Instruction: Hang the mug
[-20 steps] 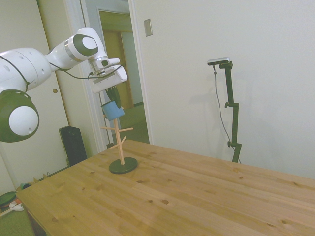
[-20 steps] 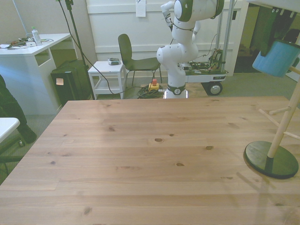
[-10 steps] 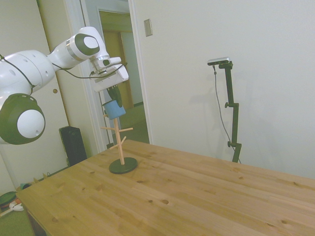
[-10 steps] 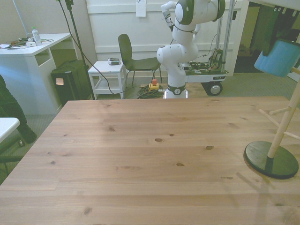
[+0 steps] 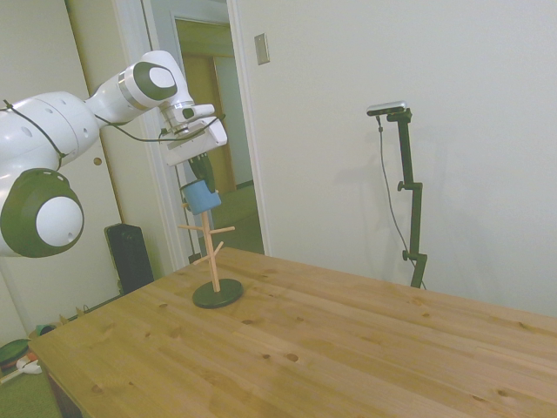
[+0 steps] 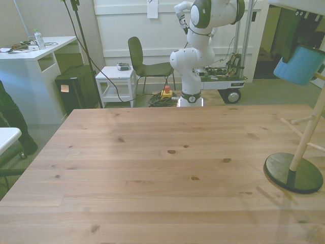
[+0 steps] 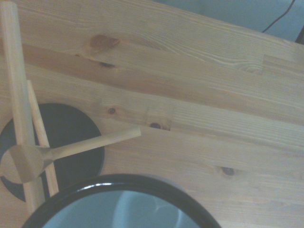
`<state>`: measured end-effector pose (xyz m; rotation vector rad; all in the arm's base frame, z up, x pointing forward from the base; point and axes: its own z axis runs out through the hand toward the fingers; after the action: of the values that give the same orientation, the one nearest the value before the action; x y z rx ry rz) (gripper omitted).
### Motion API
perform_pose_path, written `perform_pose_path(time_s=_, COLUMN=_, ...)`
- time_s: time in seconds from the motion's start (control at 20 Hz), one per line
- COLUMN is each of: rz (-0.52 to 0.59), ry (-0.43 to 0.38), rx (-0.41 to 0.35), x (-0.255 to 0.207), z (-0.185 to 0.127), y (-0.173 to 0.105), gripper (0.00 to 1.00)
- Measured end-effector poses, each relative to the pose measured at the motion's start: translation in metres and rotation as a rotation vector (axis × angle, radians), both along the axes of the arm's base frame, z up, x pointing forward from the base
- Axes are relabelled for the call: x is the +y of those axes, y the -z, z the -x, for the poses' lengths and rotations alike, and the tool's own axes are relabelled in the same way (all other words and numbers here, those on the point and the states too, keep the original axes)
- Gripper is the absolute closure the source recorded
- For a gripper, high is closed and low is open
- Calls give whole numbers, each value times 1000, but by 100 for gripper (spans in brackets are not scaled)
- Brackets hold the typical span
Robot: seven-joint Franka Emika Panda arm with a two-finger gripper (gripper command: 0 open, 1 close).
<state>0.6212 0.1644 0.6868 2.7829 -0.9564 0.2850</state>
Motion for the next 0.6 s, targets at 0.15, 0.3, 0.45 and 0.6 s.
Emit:
perform_pose_path(time_s=0.15, rz=14, ry=-10, rx=0, x=2, z=0, y=1, gripper=0)
perform_pose_path(time_s=0.3, rz=19, ry=-13, rx=2, x=0, z=-3, y=3, gripper=0)
perform_pose_path(time_s=0.45, rz=22, ry=-9, rx=6, x=-7, z=-7, y=5, gripper=0)
perform_pose_path(time_s=0.6, rz=23, ry=-7, rx=8, x=-10, z=-8, y=6, gripper=0)
